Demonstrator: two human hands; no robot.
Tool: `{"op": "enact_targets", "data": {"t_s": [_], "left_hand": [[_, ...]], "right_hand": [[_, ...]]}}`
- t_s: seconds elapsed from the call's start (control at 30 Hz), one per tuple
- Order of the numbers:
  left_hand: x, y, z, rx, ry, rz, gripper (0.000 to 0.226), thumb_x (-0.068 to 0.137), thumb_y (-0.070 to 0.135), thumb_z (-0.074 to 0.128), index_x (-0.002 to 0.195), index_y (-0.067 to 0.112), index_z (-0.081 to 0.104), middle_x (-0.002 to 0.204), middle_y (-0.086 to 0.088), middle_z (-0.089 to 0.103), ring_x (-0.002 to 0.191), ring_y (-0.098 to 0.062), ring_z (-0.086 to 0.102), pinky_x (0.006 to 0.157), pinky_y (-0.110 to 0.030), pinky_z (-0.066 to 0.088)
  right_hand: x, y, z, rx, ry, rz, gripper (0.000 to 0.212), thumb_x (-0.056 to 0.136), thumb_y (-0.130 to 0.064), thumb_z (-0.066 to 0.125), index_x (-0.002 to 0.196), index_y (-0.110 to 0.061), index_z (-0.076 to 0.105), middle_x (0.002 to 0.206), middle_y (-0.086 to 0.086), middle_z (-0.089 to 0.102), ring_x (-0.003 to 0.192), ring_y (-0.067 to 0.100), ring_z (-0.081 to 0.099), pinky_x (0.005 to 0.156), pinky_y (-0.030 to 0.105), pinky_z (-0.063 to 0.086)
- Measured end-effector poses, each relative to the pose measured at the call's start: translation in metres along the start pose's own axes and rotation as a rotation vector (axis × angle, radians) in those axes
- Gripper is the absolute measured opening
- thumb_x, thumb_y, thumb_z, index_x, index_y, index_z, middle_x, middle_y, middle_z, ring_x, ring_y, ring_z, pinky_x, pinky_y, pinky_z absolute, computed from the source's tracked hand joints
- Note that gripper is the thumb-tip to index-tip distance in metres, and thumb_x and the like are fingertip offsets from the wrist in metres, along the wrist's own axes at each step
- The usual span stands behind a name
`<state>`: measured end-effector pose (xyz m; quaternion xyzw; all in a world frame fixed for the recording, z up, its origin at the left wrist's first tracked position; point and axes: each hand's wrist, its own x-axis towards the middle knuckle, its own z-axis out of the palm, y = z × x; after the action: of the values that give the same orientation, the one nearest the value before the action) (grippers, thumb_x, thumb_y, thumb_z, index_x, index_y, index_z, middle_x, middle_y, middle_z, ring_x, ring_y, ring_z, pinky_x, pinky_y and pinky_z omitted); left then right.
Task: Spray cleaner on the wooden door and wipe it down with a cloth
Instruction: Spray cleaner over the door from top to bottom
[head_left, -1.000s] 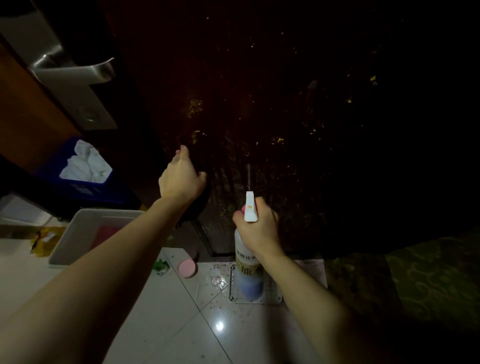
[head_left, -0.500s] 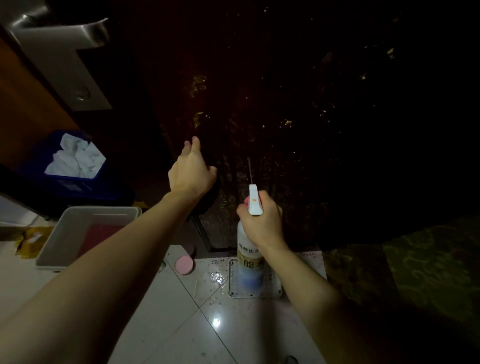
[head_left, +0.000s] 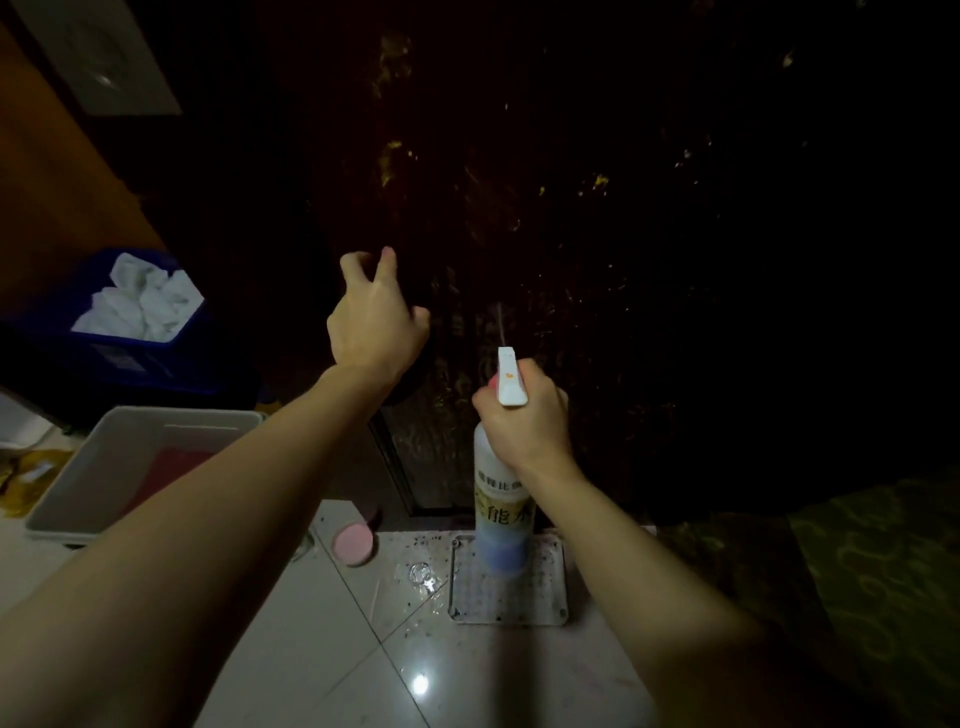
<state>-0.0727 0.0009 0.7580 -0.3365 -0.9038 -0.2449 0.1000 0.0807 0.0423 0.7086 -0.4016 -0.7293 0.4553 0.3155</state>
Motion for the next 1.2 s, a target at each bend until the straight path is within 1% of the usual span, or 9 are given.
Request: {"op": "enact_targets", "data": {"t_s": [0.13,0.3,0.4,0.6,0.7,0.77,0.93,1.1,1.2], "left_hand": [[0.000,-0.013,0.020,-0.038,0.089,0.012,0.061,0.088,0.029,0.062,0.142,0.019,0.038,0.144,-0.011,0.032,0.106,-0.031,0.059,0.084,-0.039,0.050],[0.001,-0.020,0.034,-0.038,0.174,0.012,0.060,0.087,0.029,0.062,0.141,0.018,0.038,0.143,-0.011,0.033,0.106,-0.032,0.059,0.082,-0.039,0.049],[0.003,-0.024,0.039,-0.033,0.225,0.048,0.060,0.087,0.028,0.062,0.141,0.017,0.037,0.143,-0.012,0.033,0.104,-0.031,0.059,0.076,-0.033,0.045],[-0.005,-0.037,0.065,0.007,0.317,0.115,0.064,0.088,0.029,0.063,0.144,0.018,0.034,0.147,-0.011,0.027,0.101,-0.029,0.060,0.076,-0.032,0.046],[-0.011,-0.046,0.079,0.037,0.328,0.124,0.067,0.088,0.030,0.063,0.146,0.018,0.032,0.152,-0.010,0.021,0.099,-0.029,0.061,0.072,-0.029,0.041],[-0.013,-0.049,0.088,0.060,0.328,0.128,0.070,0.088,0.030,0.063,0.148,0.020,0.029,0.156,-0.009,0.015,0.101,-0.029,0.061,0.075,-0.032,0.045],[-0.015,-0.053,0.104,0.126,0.355,0.146,0.072,0.087,0.031,0.064,0.149,0.021,0.027,0.159,-0.008,0.011,0.110,-0.035,0.058,0.084,-0.043,0.050],[-0.017,-0.063,0.116,0.153,0.384,0.176,0.070,0.087,0.032,0.065,0.147,0.023,0.031,0.158,-0.006,0.015,0.115,-0.037,0.055,0.091,-0.049,0.049],[-0.021,-0.067,0.122,0.138,0.391,0.194,0.067,0.087,0.032,0.064,0.146,0.020,0.035,0.158,-0.006,0.016,0.117,-0.036,0.053,0.092,-0.048,0.047]], "right_hand": [[0.001,0.027,0.009,0.038,0.019,-0.041,0.016,0.080,-0.013,0.066,0.077,-0.003,0.054,0.067,0.002,0.053,0.059,0.012,0.048,0.046,0.013,0.036],[0.005,0.054,0.026,0.087,0.015,-0.073,0.017,0.079,-0.017,0.068,0.085,-0.007,0.057,0.081,0.006,0.061,0.075,0.019,0.057,0.063,0.029,0.046],[0.008,0.066,0.031,0.086,0.034,-0.088,0.013,0.079,-0.018,0.066,0.078,-0.010,0.056,0.072,0.001,0.058,0.067,0.016,0.055,0.055,0.025,0.041],[0.006,0.102,0.045,0.036,0.026,-0.152,0.016,0.081,-0.017,0.064,0.074,-0.006,0.055,0.062,-0.003,0.053,0.054,0.008,0.049,0.044,0.016,0.038],[0.007,0.121,0.056,0.043,0.023,-0.176,0.018,0.080,-0.020,0.065,0.071,-0.009,0.053,0.060,-0.004,0.052,0.054,0.010,0.050,0.048,0.026,0.044],[0.010,0.131,0.063,0.077,0.001,-0.180,0.017,0.080,-0.021,0.067,0.076,-0.009,0.056,0.065,-0.001,0.056,0.060,0.014,0.055,0.055,0.033,0.049],[0.014,0.155,0.078,0.075,0.025,-0.232,0.014,0.079,-0.023,0.066,0.080,-0.013,0.057,0.075,0.000,0.059,0.068,0.016,0.058,0.057,0.029,0.049],[0.012,0.177,0.091,0.037,0.037,-0.262,0.021,0.080,-0.024,0.064,0.067,-0.024,0.047,0.067,-0.005,0.055,0.061,0.012,0.055,0.054,0.026,0.044],[0.011,0.186,0.097,0.048,0.026,-0.277,0.019,0.080,-0.023,0.064,0.068,-0.022,0.049,0.066,-0.005,0.055,0.060,0.011,0.054,0.053,0.026,0.045]]}}
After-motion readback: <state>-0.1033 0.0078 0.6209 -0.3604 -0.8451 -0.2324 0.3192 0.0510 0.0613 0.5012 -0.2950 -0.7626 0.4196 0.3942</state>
